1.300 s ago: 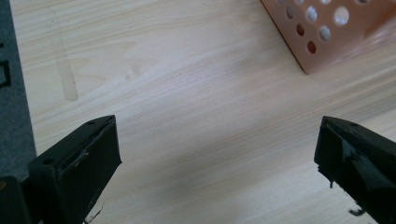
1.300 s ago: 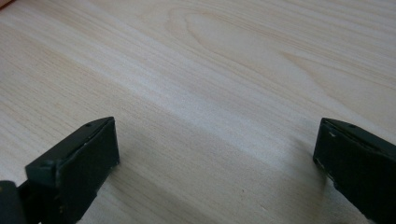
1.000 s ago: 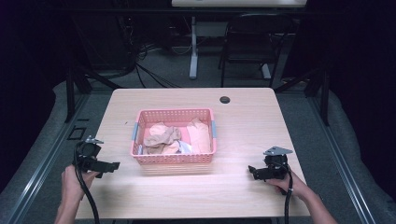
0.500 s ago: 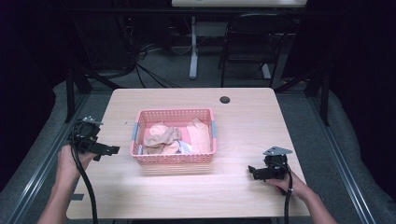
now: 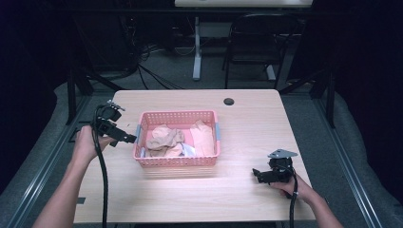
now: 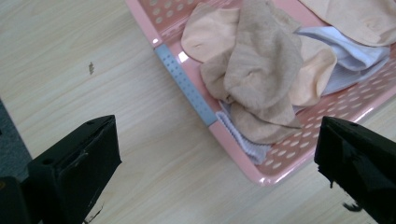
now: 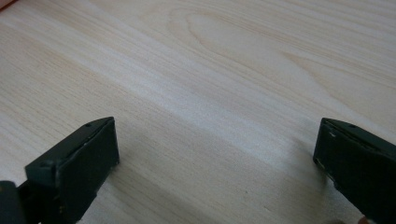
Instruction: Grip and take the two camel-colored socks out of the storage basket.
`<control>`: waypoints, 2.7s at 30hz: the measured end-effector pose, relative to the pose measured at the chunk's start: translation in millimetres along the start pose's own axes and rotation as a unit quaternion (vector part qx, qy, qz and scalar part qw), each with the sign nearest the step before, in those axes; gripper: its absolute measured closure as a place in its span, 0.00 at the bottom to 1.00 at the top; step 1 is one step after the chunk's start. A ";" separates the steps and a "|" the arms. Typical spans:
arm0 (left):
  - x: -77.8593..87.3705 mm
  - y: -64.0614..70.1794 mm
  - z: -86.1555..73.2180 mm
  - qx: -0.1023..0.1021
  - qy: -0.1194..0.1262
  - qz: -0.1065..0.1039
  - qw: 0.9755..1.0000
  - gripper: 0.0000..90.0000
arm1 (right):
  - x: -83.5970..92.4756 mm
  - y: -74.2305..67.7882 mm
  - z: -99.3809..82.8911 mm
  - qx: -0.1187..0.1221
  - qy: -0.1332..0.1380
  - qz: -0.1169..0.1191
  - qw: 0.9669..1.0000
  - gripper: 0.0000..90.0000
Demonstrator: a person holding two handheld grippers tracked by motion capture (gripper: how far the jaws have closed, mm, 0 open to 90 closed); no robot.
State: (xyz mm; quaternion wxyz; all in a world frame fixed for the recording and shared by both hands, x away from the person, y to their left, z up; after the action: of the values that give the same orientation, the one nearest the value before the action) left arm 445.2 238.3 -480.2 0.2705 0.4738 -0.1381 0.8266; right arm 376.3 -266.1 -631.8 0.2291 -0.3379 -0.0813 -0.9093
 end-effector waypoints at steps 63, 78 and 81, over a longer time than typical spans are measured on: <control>-111.8 35.1 26.2 -0.020 -0.148 -0.024 0.989 0.89 | 0.2 0.0 -0.2 0.002 0.000 0.001 1.000 0.00; -82.8 36.6 35.3 -0.040 -0.119 -0.018 0.992 0.91 | 0.1 0.0 -0.2 0.002 0.001 0.002 1.000 0.00; -75.9 37.0 37.5 -0.044 -0.114 -0.013 0.992 0.91 | 0.2 -0.1 -0.2 0.001 0.000 0.001 1.000 0.00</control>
State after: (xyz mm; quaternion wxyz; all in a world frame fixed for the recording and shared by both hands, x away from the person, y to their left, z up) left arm 481.2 165.9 -525.1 0.2846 0.5544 -0.1976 0.7567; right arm 376.0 -266.2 -631.8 0.2308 -0.3374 -0.0821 -0.9089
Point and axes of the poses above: each handheld gripper's, and its own axes: x roughly backward along the jaws, z roughly out of its top, y roughly to its right, the point moved 6 cm from there along -x, roughly forward along the jaws, and after that the axes turned 4 degrees about y, right-handed, at the moved point
